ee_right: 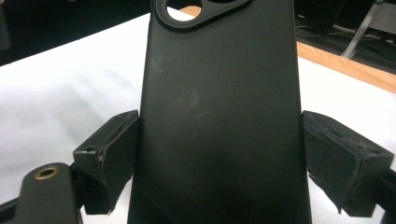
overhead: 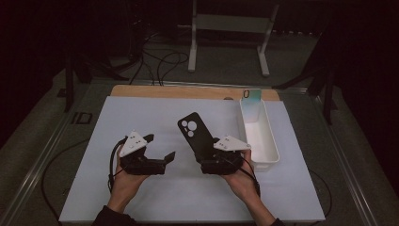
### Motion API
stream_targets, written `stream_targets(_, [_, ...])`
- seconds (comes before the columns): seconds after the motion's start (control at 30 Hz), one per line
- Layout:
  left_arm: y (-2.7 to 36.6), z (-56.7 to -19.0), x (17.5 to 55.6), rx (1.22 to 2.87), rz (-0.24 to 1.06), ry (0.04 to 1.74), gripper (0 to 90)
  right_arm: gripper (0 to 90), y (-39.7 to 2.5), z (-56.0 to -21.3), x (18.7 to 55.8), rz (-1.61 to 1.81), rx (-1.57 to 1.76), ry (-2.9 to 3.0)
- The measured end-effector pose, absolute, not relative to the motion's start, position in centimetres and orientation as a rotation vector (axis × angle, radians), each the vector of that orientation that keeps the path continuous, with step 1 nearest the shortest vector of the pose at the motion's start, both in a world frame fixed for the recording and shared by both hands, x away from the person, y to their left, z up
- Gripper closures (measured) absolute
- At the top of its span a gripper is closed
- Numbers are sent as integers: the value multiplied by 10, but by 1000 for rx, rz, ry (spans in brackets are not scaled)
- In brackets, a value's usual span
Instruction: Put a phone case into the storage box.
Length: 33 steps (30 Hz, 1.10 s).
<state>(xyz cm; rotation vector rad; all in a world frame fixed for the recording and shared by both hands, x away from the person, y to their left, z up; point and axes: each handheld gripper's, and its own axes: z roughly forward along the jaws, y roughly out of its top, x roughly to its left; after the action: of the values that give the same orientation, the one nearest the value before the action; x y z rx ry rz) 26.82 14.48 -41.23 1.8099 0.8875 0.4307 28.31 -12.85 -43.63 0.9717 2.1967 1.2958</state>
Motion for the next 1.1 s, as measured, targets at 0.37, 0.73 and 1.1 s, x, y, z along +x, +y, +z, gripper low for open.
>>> stream_targets(0.37, [127, -407, 275, 1807, 384, 881, 159, 150, -125, -435, 278, 1334, 943, 2162])
stream_targets(0.73, [114, -407, 279, 1776, 267, 836, 359, 149, -120, -432, 271, 1381, 904, 2124])
stream_targets(1.1, [107, -408, 280, 1751, 215, 811, 568, 148, -119, -430, 265, 1448, 891, 2084])
